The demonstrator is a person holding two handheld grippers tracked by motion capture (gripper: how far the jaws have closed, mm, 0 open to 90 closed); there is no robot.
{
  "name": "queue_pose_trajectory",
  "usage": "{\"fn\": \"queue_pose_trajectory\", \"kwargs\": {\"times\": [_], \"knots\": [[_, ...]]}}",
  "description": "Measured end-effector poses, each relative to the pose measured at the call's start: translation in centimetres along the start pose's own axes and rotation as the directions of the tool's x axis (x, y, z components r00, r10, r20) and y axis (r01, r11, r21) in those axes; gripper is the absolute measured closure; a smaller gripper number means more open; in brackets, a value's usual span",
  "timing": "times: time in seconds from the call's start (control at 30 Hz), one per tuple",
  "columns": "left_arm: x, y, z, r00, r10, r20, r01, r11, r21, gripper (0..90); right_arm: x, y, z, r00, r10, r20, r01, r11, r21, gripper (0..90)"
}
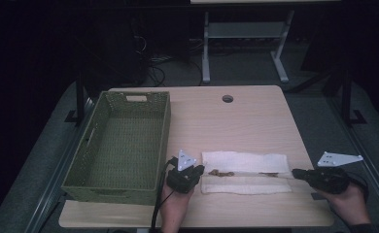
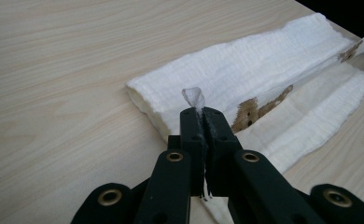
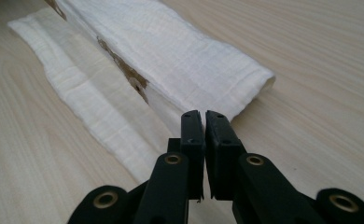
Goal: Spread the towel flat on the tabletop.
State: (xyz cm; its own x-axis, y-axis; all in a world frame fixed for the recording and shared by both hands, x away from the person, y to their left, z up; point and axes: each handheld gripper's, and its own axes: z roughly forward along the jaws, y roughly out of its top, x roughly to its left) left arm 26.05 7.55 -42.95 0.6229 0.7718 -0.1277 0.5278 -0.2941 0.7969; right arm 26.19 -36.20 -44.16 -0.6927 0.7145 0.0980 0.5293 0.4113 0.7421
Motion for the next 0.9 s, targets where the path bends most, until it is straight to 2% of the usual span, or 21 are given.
{"fn": "queue_pose_trajectory", "kwargs": {"times": [0.07, 0.33, 0.47, 0.63, 0.7, 0.77, 0.8, 0.9], "knots": [[-0.1, -0.1, -0.3, 1.0, 0.002, 0.001, -0.002, 1.0, -0.001, 87.3, 0.2, -0.2, 0.0, 1.0, -0.002, -0.008, 0.002, 1.0, 0.001, 85.6], [-0.3, -1.5, 0.2, 0.9998, -0.002, 0.017, 0.001, 0.9986, 0.054, 87.2, 0.6, -0.8, 0.4, 0.9995, 0.012, -0.029, -0.01, 0.998, 0.055, 85.5], [-0.3, -2.2, 0.5, 0.9997, -0.011, 0.023, 0.009, 0.9971, 0.076, 87.2, 0.7, -1.1, 0.7, 0.999, 0.009, -0.044, -0.005, 0.997, 0.079, 85.5], [-0.4, -3.0, 0.8, 0.9994, 0.002, 0.035, -0.007, 0.9926, 0.121, 86.5, 0.8, -1.5, 0.9, 0.9974, 0.006, -0.071, 0.002, 0.993, 0.114, 84.7], [-0.4, -3.2, 0.9, 0.9992, -0.009, 0.039, 0.005, 0.9924, 0.123, 85.6, 1.0, -1.7, 1.0, 0.9968, 0.011, -0.079, -0.001, 0.992, 0.129, 82.8], [-0.5, -3.1, 0.7, 0.9991, -0.006, 0.042, 0.001, 0.9929, 0.119, 82.5, 0.9, -1.8, 0.8, 0.9965, 0.005, -0.083, 0.006, 0.992, 0.126, 79.8], [-0.5, -2.9, 0.5, 0.9991, -0.003, 0.043, -0.002, 0.9934, 0.114, 80.4, 1.0, -1.7, 0.5, 0.9966, 0.02, -0.081, -0.01, 0.993, 0.114, 79.1], [-0.6, -2.3, 0.1, 0.999, 0.007, 0.044, -0.012, 0.9951, 0.098, 75.2, 0.8, -1.5, -0.4, 0.9958, 0.026, -0.088, -0.021, 0.998, 0.058, 77.6]]}}
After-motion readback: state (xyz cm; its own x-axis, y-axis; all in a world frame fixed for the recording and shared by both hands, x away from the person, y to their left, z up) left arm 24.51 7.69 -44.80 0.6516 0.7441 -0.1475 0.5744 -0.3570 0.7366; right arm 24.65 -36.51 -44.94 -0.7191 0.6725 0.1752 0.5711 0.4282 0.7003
